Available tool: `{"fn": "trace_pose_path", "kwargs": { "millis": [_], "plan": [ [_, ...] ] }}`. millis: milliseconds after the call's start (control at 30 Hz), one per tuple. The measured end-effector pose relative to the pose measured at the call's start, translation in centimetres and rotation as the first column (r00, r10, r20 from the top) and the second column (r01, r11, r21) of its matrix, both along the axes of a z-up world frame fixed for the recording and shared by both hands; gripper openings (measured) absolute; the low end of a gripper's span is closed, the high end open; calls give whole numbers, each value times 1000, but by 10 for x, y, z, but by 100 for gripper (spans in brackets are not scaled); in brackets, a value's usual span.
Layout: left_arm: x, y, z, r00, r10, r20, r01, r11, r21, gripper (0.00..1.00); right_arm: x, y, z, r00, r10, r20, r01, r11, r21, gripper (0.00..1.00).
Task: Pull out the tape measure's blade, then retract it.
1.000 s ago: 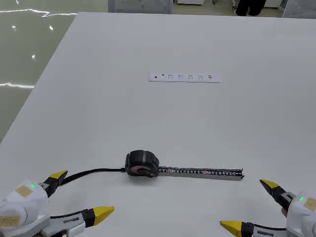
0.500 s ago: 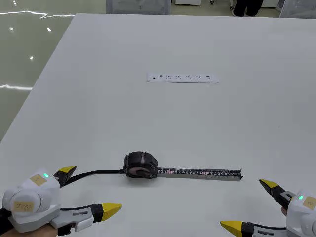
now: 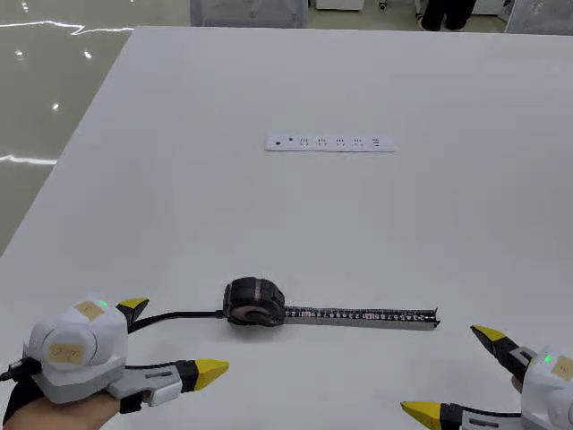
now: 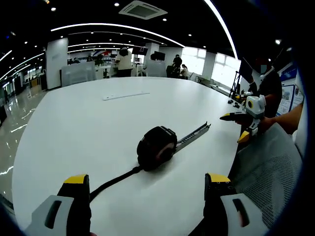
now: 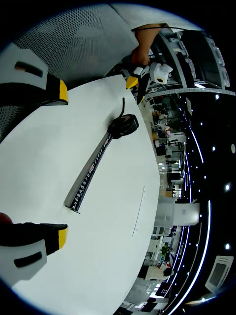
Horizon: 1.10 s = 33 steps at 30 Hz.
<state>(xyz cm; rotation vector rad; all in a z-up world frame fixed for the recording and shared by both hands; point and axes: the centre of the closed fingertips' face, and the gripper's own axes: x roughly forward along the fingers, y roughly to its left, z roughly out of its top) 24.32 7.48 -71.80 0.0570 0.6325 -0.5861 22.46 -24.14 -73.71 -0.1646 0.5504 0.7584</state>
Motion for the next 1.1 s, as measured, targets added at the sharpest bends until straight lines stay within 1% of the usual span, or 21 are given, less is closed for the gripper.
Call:
{"fn": "trace_pose_path", "kwargs": {
  "millis": [100,167,200,367,500,533,633,767,833,1000,1067,1100],
  "plan": [
    [2,-4,-2,1000,-11,-7,11,1000,9,93,0,0,1,1000,-1,1,1,1000,1,95],
    [3,-8,-1,1000,-19,-5,19,1000,7,93,1,0,0,1000,0,0,0,1000,-1,95],
    [4,-9,-2,1000,-26,-14,26,1000,6,93,0,0,0,1000,3,-1,-3,1000,-4,95],
    [6,-17,-4,998,-45,-32,45,999,6,93,0,1,0,1000,5,0,-5,1000,-2,95],
    [9,-23,-3,998,-55,-42,55,998,7,93,0,2,0,1000,8,-1,-8,1000,-1,96],
    [9,-26,-2,997,-64,-50,64,998,8,93,0,2,0,1000,7,-2,-7,1000,-1,96],
    [13,-32,3,997,-67,-42,67,998,4,93,1,2,1,1000,7,2,-7,1000,1,96],
    [18,-40,5,997,-68,-46,68,998,-3,91,2,1,2,1000,5,6,-5,1000,3,95],
    [20,-45,4,996,-68,-50,68,998,-1,91,2,1,2,1000,4,7,-4,1000,3,95],
    [24,-58,3,996,-71,-63,70,997,-15,89,2,-2,3,1000,-1,8,1,1000,4,95],
    [25,-62,1,995,-74,-62,74,997,-6,88,3,-2,3,1000,-3,8,3,1000,4,95],
    [26,-64,1,995,-73,-63,72,997,-10,88,3,-3,3,1000,-3,9,3,1000,4,95]
  ]
}}
